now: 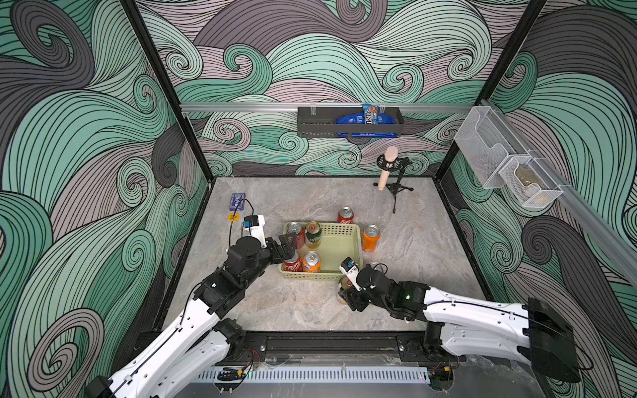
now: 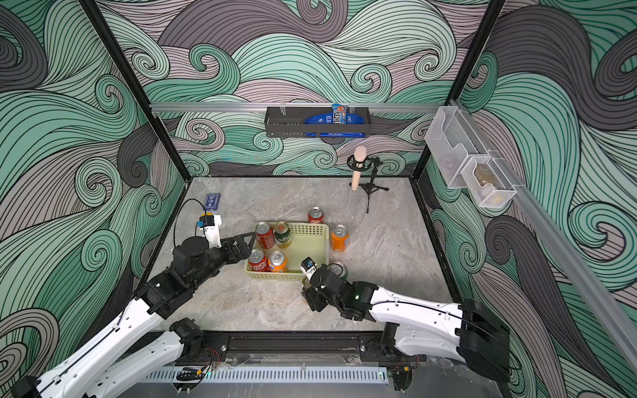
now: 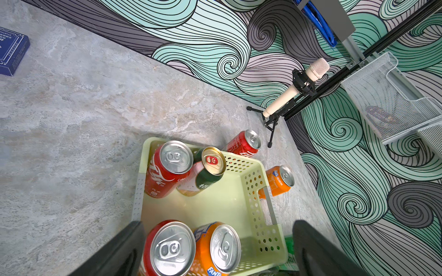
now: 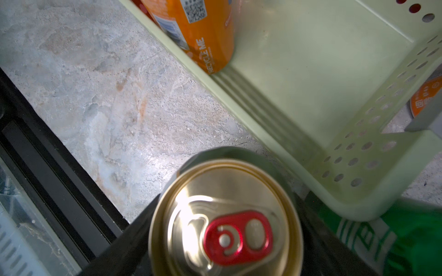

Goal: Take out the drinks from the basket
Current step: Place the drink at the center of the board, then pick up the drink from the basket.

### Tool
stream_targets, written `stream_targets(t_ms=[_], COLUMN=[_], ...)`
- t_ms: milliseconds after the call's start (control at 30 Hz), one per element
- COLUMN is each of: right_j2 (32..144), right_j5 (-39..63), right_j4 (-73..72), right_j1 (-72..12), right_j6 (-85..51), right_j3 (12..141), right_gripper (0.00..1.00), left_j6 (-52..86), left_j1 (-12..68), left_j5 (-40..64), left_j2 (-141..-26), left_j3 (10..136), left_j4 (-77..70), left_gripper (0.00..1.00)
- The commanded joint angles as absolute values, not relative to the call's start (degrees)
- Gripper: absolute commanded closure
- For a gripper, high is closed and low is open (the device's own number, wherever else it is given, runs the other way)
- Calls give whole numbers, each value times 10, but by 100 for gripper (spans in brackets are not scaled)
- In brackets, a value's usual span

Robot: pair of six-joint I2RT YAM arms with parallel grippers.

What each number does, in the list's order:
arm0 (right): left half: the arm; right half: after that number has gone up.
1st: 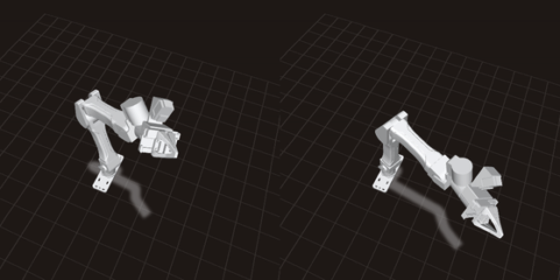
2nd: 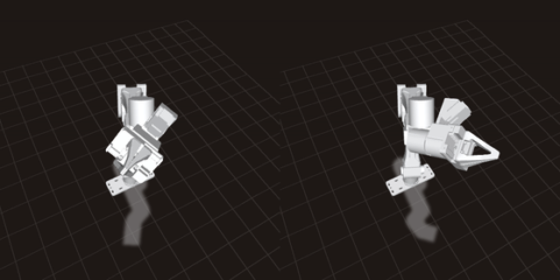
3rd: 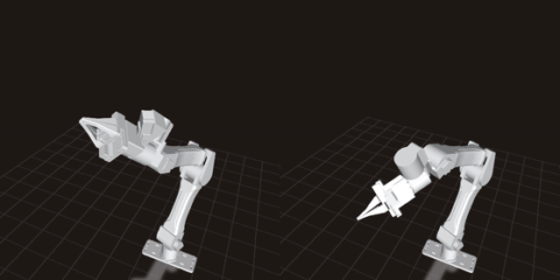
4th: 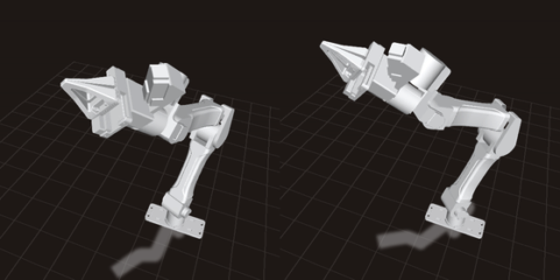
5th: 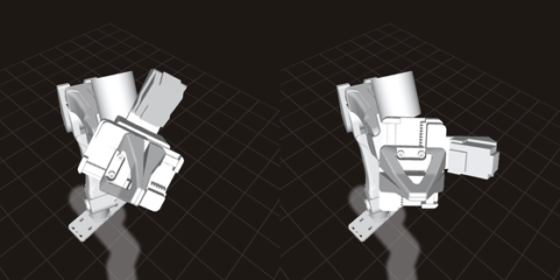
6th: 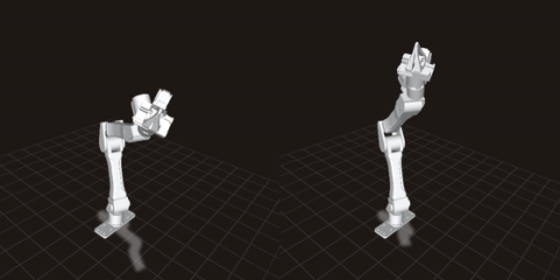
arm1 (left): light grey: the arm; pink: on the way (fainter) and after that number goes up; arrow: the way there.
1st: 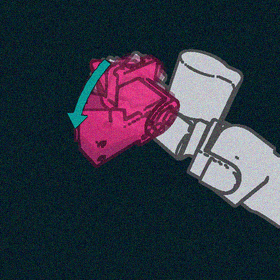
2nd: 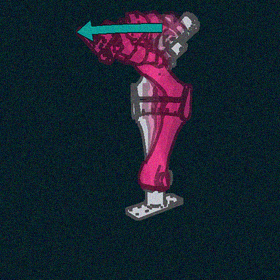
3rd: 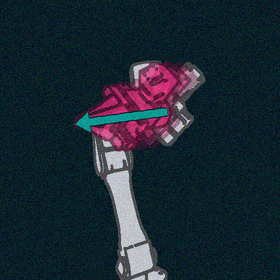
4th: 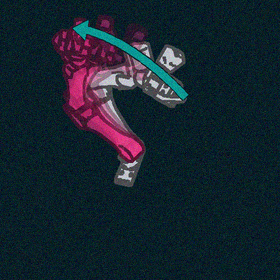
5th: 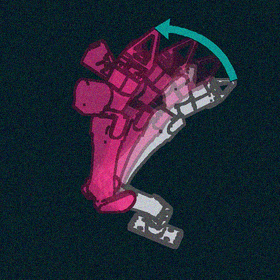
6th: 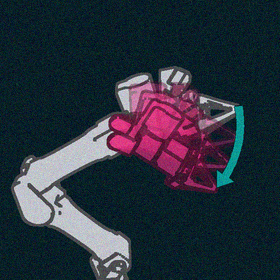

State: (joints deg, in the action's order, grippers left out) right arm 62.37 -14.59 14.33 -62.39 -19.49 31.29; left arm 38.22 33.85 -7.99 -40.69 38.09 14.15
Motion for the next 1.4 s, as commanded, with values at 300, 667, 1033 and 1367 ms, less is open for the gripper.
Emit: stream_targets(t_ms=[300,667,1033,1367], right_j2=[598,507,597,731], right_j5=[-162,-176,-88,-59], right_j4=[110,112,113,112], right_j1=[-628,-623,-509,-461], right_j6=[-215,-234,-234,-245], right_j3=[315,373,478,584], right_gripper=[12,5,4,5], left_j6=[372,349,294,247], left_j1=[339,339,281,138], left_j5=[-93,-124,-115,34], left_j2=[-391,-419,-522,-598], left_j3=[377,419,539,577], left_j4=[139,165,198,170], left_gripper=[1,1,1,1])
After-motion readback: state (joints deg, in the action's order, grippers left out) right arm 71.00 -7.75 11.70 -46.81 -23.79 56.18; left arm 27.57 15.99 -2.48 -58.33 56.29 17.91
